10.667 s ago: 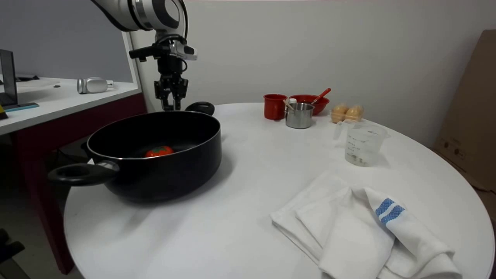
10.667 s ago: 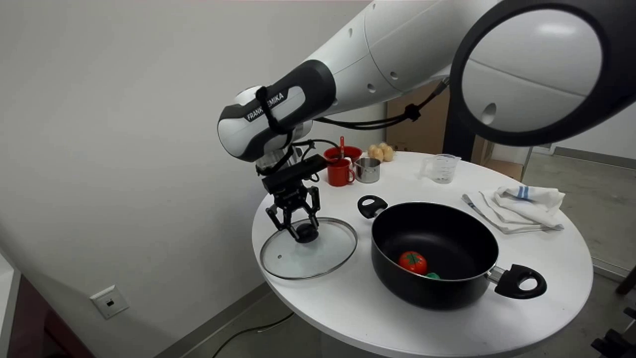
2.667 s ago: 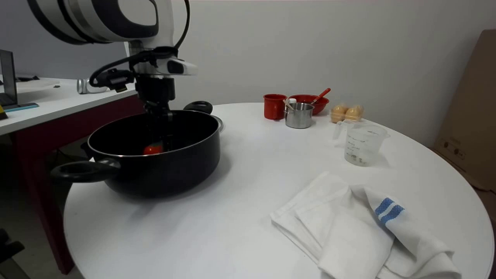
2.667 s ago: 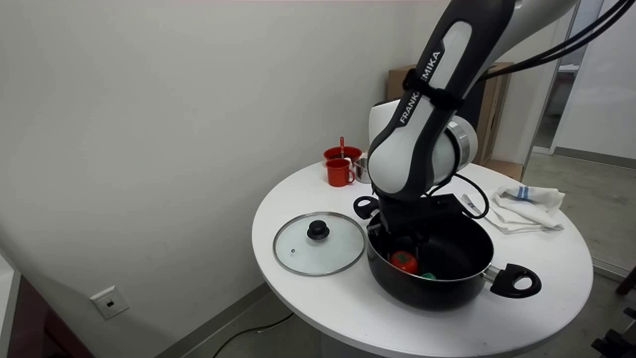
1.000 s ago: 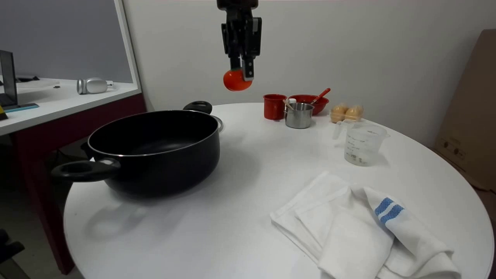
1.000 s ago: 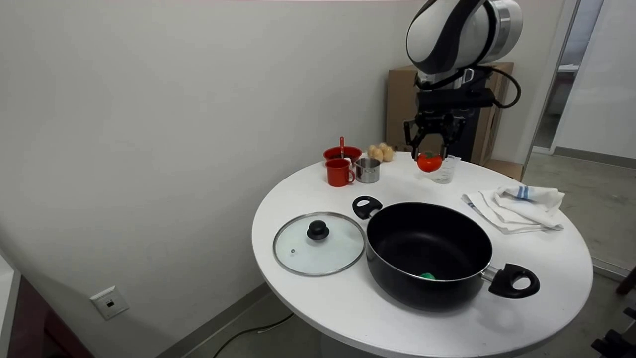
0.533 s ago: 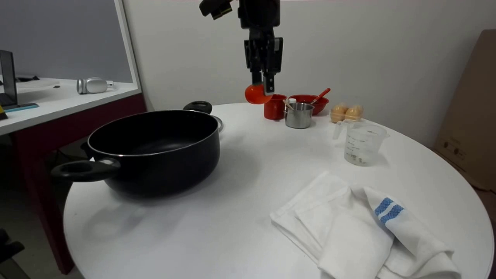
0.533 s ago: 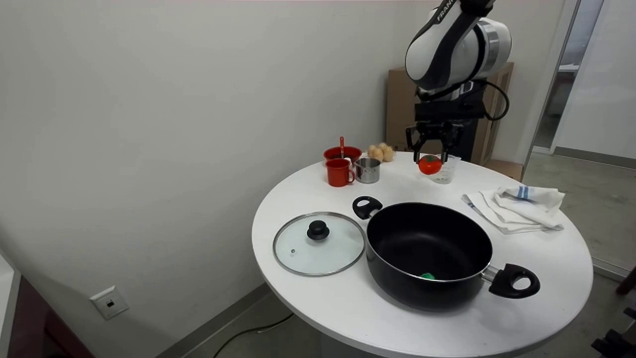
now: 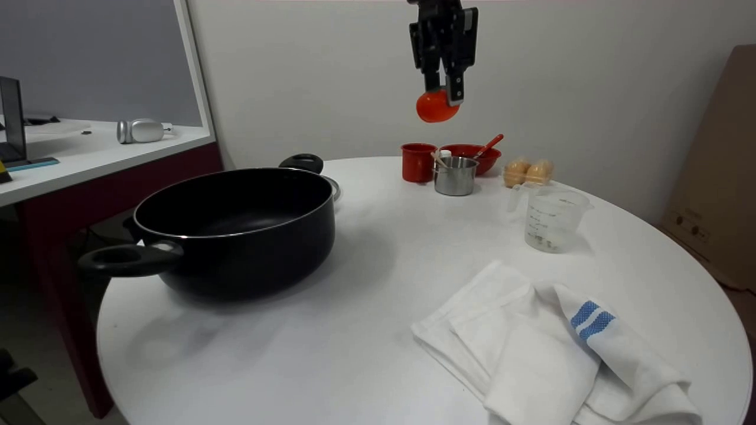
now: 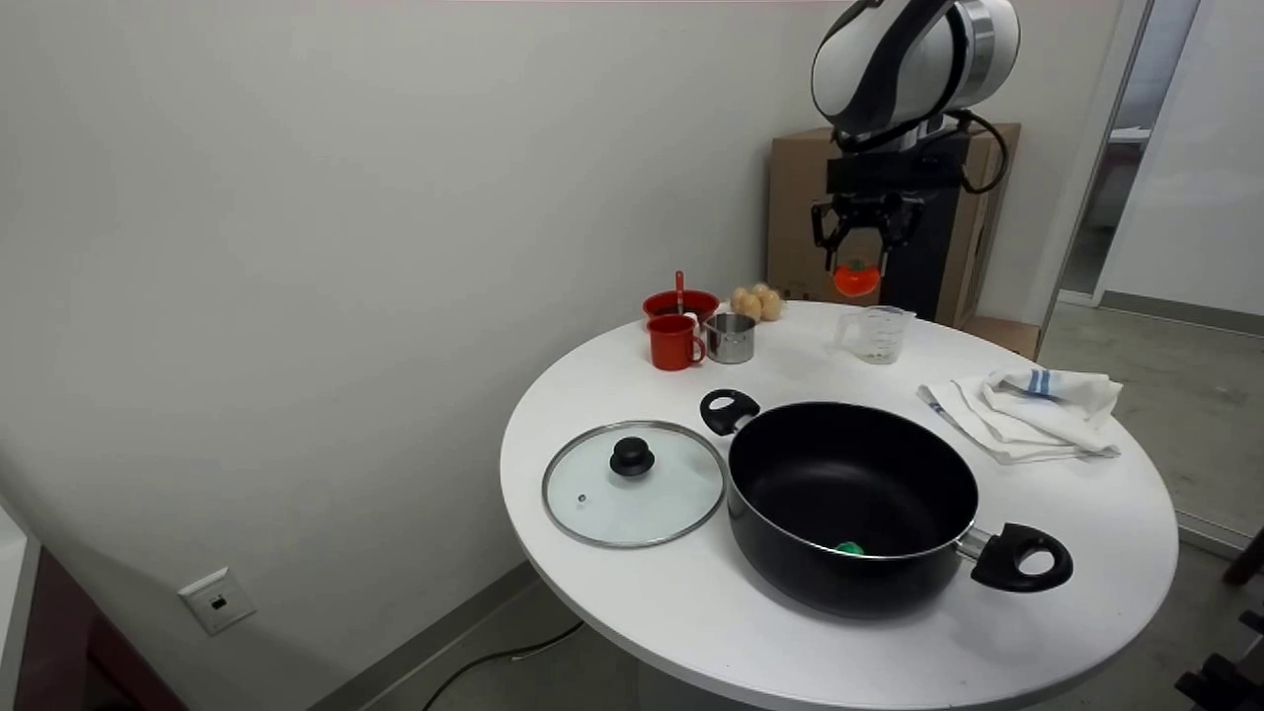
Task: Take the lid off the pot and put it on the table, take the toy tomato out of the pot and put it on the table, then use the towel to wipe the table
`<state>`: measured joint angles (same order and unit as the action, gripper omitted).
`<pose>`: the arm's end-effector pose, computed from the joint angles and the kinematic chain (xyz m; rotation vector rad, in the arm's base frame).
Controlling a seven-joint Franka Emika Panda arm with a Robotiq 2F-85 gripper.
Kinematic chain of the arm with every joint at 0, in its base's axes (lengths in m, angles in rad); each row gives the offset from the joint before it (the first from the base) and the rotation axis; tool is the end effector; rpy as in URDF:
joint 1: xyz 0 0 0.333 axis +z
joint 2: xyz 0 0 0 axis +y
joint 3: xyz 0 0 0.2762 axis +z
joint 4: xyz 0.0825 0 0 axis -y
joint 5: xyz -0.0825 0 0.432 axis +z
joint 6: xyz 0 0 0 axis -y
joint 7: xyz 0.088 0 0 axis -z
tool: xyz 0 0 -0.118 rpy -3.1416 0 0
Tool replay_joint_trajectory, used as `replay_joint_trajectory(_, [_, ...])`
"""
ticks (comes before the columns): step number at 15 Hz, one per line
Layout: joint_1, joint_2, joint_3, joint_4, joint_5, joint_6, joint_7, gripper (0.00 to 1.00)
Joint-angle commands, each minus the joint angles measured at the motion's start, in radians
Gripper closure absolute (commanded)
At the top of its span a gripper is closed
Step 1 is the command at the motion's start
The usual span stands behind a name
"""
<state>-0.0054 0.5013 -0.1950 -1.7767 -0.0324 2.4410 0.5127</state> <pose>0.6813 -0.1327 0.2215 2.8789 -0.9839 0.2852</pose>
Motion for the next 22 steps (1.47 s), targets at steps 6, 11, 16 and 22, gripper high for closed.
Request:
replay_joint_trajectory(6, [0.138,0.201,0.039,0.356,-0.062,-0.16,0.03,0.62])
replay_joint_trajectory(11, [0.203,0.381,0.076,0.611,-0.07,-0.287,0.004,0.62])
replay_joint_trajectory(16, [0.196,0.54,0.075,0.78,-0.057,-0.386,-0.008,0.62])
replay_joint_trajectory(22, [0.18,0.666,0.082,0.835,-0.051,-0.426,-0.026,0.62])
